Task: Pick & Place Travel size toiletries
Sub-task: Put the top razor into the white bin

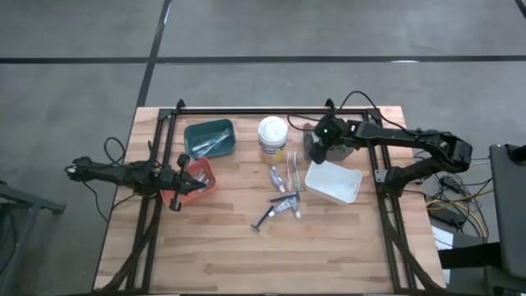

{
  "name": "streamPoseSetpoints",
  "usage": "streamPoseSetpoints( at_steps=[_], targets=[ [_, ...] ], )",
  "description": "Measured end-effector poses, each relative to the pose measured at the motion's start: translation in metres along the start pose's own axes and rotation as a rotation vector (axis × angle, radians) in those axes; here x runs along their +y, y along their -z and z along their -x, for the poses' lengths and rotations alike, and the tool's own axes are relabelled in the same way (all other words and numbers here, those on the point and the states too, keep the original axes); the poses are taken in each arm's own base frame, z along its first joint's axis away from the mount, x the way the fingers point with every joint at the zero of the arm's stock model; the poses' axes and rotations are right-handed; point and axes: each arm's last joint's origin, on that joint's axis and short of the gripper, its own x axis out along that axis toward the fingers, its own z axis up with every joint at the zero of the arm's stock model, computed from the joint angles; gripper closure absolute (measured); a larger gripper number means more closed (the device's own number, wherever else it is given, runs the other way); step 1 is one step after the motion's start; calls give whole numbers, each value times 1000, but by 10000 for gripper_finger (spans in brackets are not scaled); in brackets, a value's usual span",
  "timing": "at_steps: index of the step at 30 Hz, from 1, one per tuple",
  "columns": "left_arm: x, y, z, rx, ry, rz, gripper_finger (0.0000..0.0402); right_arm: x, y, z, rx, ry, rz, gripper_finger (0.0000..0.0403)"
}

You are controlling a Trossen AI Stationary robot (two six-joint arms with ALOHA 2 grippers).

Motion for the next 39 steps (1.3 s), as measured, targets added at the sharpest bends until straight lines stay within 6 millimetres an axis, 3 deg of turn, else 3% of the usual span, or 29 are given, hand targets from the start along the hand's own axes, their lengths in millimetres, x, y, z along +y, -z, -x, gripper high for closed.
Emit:
streamPoseSetpoints(
  at_steps=[9,23,31,39],
  targets=[
    [0,0,0,0,0,0,394,28,-1,34,-97,-45,123,165],
    [0,0,0,0,0,0,394,77,18,58,-193,-80,314,179],
    [0,0,0,0,0,0,394,105,31,63,-232,-113,391,179],
    [0,0,0,2,0,-1,394,126,37,46,-236,-107,435,179]
  ],
)
